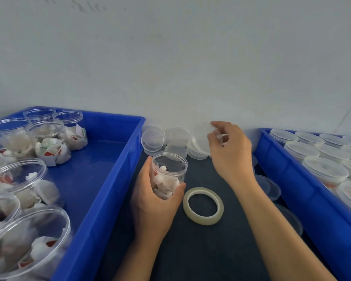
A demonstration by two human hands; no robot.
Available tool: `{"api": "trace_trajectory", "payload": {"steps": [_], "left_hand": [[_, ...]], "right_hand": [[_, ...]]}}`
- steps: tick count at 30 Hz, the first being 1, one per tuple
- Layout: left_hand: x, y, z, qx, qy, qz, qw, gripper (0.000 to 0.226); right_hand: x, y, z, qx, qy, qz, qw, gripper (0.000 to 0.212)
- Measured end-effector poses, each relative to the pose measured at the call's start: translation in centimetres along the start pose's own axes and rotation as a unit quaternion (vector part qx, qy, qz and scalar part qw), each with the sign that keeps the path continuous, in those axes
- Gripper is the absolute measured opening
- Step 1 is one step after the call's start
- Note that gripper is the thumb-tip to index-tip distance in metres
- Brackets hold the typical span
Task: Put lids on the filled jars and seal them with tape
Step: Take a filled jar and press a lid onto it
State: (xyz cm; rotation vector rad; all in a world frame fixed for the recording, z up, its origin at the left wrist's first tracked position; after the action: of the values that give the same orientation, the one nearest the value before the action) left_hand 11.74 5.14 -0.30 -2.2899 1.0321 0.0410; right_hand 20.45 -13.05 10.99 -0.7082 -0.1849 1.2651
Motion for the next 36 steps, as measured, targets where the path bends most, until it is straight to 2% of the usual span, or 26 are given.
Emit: {"api": "trace_trajectory", "payload": {"steps": [3,5,6,8,10,16,21,24,26,29,33,36], "left_hand": [[-0.1,0.0,0.0,0.014,-0.007,-0.007,1.000,0.097],[0.0,0.1,0.0,0.023,-0.013,-0.011,1.000,0.096],[0.0,0.1,-0.1,0.024,-0.013,-0.011,1.000,0.096],[0.0,0.1,-0.1,0.032,-0.013,-0.006,0.999,0.094],[0.1,0.1,-0.3,0.057,-0.020,0.004,0.998,0.093],[0.3,0.1,-0.3,0.094,-0.037,0.020,0.995,0.097],[0.5,0.3,-0.4,0.113,-0.050,0.029,0.992,0.100],[0.4,0.3,-0.6,0.115,-0.051,0.026,0.992,0.097],[0.4,0.3,-0.6,0.111,-0.051,0.023,0.992,0.096],[0.5,0.3,-0.5,0.106,-0.049,0.022,0.993,0.095],[0.6,0.5,-0.3,0.098,-0.040,0.033,0.994,0.094],[0.7,0.5,-0.4,0.104,-0.042,0.037,0.993,0.094]], "right_hand": [[-0.3,1.0,0.9,0.087,-0.140,0.069,0.984,0.024],[0.5,1.9,1.1,0.161,-0.261,0.164,0.938,0.017],[1.0,2.3,1.1,0.179,-0.281,0.205,0.920,0.018],[1.8,2.8,0.6,0.183,-0.215,0.250,0.926,0.028],[2.4,2.9,0.2,0.174,-0.144,0.257,0.940,0.031],[2.5,2.0,-0.1,0.160,-0.074,0.273,0.946,0.012],[2.2,2.0,0.1,0.077,-0.051,0.287,0.953,0.027],[2.2,2.1,0.4,0.030,0.015,0.333,0.942,0.019],[2.2,2.5,0.6,0.028,0.041,0.375,0.926,0.036],[1.9,2.7,1.1,0.012,0.066,0.381,0.922,0.066],[1.4,2.8,1.5,0.001,0.076,0.401,0.913,0.074],[1.2,2.8,1.6,0.005,0.075,0.417,0.906,0.068]]}}
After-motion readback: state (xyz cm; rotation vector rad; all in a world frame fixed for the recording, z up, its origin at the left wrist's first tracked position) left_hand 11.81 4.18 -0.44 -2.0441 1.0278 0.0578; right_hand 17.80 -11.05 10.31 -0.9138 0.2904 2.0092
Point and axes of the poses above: each hand's wrist, its own y-axis away from the middle knuckle, its own x-axis out of the palm, z = x × y, the point moved 4 cm from there along -y, towards the middle knuckle, and after that the axes turned 11 degrees about -y, right-handed, at the moved point
